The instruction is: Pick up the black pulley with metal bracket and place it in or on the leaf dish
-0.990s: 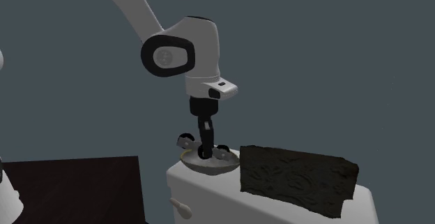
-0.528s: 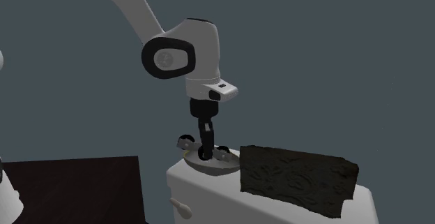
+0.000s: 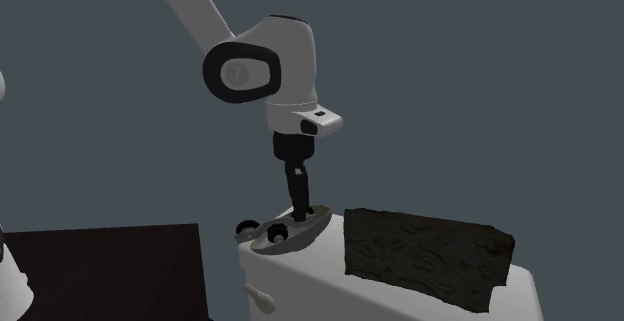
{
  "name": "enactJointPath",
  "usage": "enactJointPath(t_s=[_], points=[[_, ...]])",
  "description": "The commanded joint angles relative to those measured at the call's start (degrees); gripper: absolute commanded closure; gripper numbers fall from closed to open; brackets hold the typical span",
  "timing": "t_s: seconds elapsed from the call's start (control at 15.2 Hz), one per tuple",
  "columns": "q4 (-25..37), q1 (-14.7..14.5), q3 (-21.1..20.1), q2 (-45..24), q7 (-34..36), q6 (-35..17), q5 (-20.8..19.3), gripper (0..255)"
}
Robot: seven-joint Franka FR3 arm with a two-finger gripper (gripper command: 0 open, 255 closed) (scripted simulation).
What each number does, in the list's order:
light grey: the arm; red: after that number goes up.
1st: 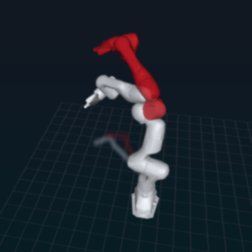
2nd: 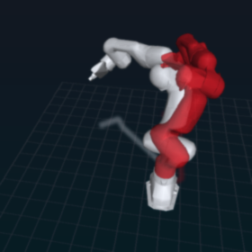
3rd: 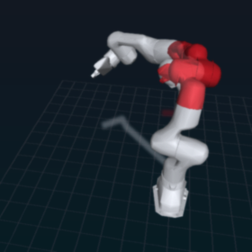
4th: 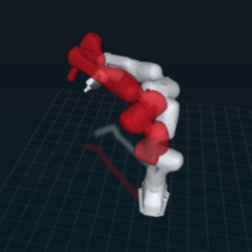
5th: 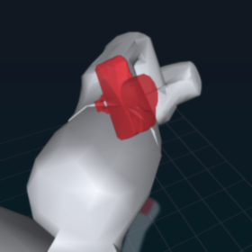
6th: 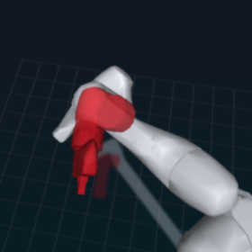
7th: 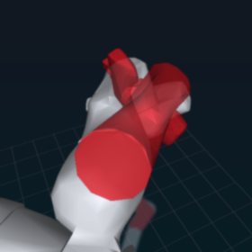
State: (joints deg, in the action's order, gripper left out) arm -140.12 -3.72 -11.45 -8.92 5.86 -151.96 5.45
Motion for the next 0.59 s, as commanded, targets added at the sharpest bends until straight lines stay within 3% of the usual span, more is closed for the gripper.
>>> enactJointPath(t_s=[0.0,0.53], points=[[-0.4,0.3,-0.2,3.8,-0.6,3.5,0.9,0],[-0.2,0.4,-0.2,5.2,-0.8,5.0,1.1,0]])
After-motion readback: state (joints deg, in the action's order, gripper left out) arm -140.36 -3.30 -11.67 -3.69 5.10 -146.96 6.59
